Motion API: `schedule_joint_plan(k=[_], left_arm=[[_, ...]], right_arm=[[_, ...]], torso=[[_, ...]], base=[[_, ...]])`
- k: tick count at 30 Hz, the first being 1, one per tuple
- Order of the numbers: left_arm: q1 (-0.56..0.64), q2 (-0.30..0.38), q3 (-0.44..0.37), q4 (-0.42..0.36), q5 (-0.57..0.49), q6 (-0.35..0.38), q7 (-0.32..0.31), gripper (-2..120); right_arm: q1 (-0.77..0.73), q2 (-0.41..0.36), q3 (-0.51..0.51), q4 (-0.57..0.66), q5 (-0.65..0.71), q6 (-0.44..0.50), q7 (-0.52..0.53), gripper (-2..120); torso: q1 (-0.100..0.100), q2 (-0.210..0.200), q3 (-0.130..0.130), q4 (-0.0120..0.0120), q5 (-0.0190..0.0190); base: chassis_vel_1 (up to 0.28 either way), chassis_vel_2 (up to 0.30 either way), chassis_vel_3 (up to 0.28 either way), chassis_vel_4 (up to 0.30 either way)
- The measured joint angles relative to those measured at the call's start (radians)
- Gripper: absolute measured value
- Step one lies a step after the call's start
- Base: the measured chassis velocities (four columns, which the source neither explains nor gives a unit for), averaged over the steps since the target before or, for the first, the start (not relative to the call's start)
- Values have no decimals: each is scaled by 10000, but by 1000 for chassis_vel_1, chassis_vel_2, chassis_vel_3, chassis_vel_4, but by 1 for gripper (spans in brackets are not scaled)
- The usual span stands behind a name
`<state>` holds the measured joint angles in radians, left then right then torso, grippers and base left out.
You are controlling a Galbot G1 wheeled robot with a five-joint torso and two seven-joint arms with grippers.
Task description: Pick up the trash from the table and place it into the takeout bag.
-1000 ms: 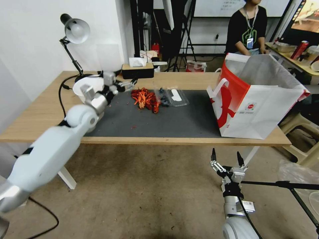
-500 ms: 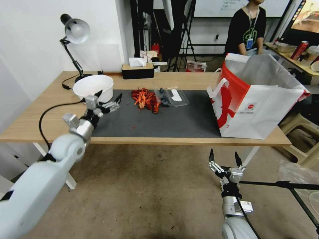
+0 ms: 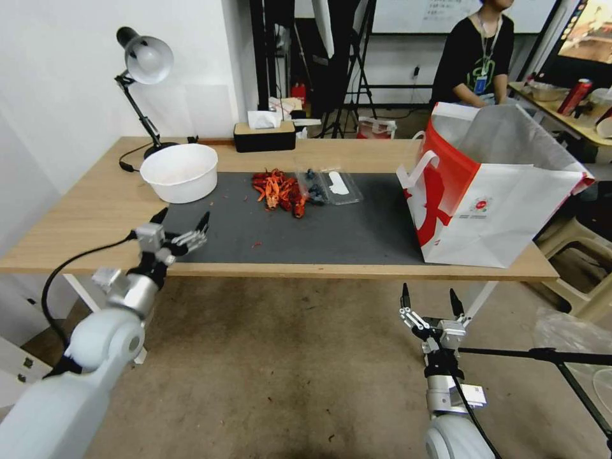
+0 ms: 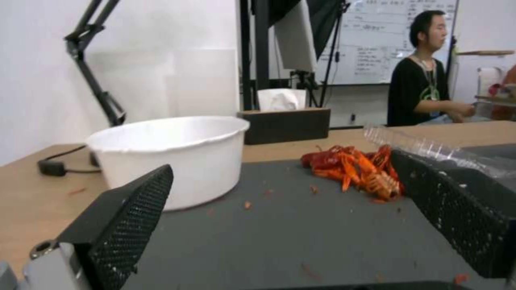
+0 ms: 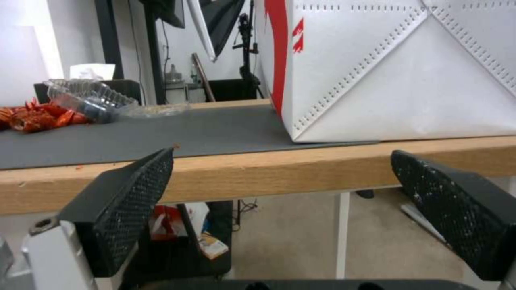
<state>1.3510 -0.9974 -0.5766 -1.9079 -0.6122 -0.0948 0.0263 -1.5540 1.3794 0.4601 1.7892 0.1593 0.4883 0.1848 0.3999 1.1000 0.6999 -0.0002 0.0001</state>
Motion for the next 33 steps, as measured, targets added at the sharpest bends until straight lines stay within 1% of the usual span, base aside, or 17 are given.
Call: schedule_joint_plan(k=[2, 5, 6, 9, 12, 15, 19, 26, 33], left_arm=[[135, -82, -71, -47, 66, -44, 4, 100], [752, -448, -323, -299, 328, -199, 6, 100], [752, -448, -323, -299, 328, -199, 6, 100], [1375, -773, -448, -459, 698, -397, -53, 100], [1644, -895, -442, -472, 848, -494, -117, 100], [1888, -1017, -397, -464, 970, -660, -129, 100], [2290, -1218, -365, -403, 1112, -936, -131, 100], [2575, -1399, -350, -241, 1232, -1243, -90, 100], [2462, -1375, -305, -232, 1249, -1266, -73, 100]], right_arm=[[0, -1, 2, 13, 9, -1, 0, 100], [7, 5, 3, 37, 32, -4, 0, 100], [7, 5, 3, 37, 32, -4, 0, 100], [5, 13, 5, 69, 49, -8, 0, 100], [-51, 31, 48, 105, 57, -5, 0, 100], [-103, 41, 89, 127, 66, 9, 6, 100], [-98, 45, 95, 128, 68, 18, 11, 100], [-47, 65, 63, 103, 69, 19, 13, 100], [-29, 67, 47, 101, 69, 20, 12, 100]], torso=[[1, 0, 0, 1, -1], [1, 0, 0, 1, 0], [1, 0, 0, 1, 0], [1, 0, 0, 1, 0], [1, 0, 0, 4, 0], [0, 0, 0, -3, -2], [0, 0, 0, 2, 0], [0, 0, 0, 2, -1], [0, 0, 1, 1, -1]], base=[[0, 0, 0, 0], [0, 0, 0, 0], [0, 0, 0, 0], [0, 0, 0, 0], [0, 0, 0, 0], [0, 0, 0, 0], [0, 0, 0, 0], [0, 0, 0, 0], [0, 0, 0, 0]])
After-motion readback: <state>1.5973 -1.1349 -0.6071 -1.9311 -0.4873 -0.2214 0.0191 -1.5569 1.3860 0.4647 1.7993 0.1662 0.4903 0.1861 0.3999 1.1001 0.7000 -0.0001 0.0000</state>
